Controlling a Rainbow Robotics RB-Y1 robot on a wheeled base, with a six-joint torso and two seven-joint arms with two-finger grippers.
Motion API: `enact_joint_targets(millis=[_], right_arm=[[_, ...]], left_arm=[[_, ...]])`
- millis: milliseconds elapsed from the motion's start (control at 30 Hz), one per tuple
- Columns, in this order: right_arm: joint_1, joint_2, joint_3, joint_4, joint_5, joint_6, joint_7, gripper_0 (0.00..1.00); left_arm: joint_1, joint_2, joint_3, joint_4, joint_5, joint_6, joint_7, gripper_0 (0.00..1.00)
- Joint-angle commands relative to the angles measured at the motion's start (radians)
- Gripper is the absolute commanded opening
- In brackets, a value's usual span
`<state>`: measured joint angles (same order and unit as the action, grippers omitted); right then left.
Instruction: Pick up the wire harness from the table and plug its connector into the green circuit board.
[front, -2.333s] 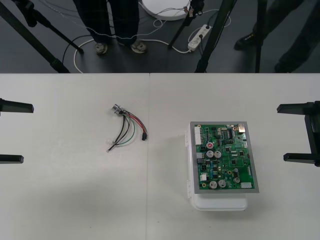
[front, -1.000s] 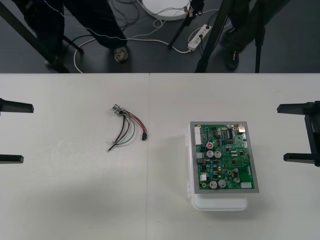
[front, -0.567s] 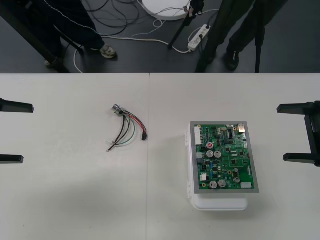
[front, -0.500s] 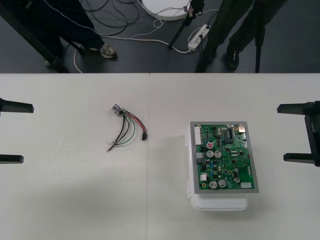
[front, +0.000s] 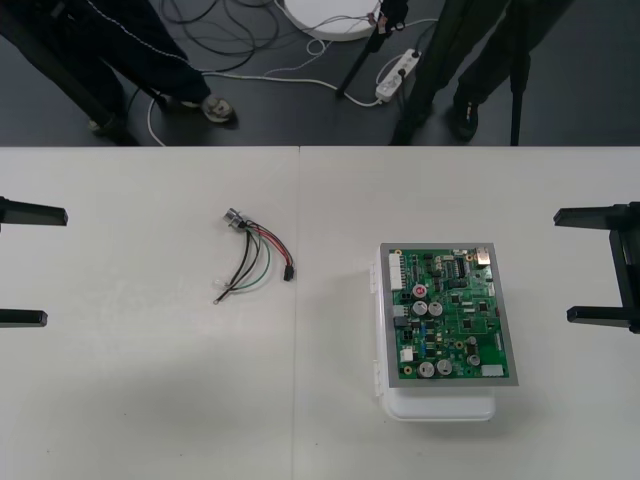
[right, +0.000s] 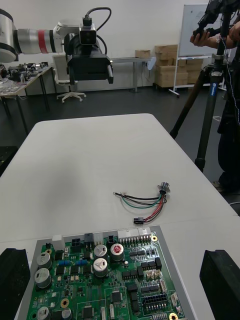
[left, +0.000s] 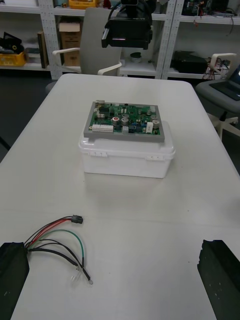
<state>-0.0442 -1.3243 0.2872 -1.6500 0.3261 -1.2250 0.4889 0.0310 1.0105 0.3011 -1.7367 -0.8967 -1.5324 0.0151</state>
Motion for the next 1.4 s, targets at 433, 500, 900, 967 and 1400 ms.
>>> enact_joint_targets(millis=[433, 500, 900, 967, 1400], right_arm=[[0.063, 0.082, -0.011, -0.007, 0.074, -0.004, -0.029, 1.0], [0.063, 0.08, -0.011, -0.005, 0.073, -0.004, -0.029, 1.0], [0.063, 0.028, -0.014, 0.059, -0.009, -0.056, -0.004, 1.0], [0.063, 0.014, -0.014, 0.079, -0.016, -0.077, 0.002, 1.0], [0.061, -0.004, -0.046, 0.242, -0.088, -0.281, 0.065, 1.0]], left_arm=[[-0.026, -0.01, -0.01, -0.024, 0.004, -0.038, -0.035, 1.0], [-0.026, -0.01, -0.01, -0.024, 0.004, -0.038, -0.035, 1.0], [-0.026, -0.01, -0.01, -0.024, 0.004, -0.038, -0.035, 1.0], [-0.026, -0.01, -0.01, -0.024, 0.004, -0.038, -0.035, 1.0], [0.0, -0.069, -0.039, 0.005, -0.021, -0.038, -0.037, 1.0]])
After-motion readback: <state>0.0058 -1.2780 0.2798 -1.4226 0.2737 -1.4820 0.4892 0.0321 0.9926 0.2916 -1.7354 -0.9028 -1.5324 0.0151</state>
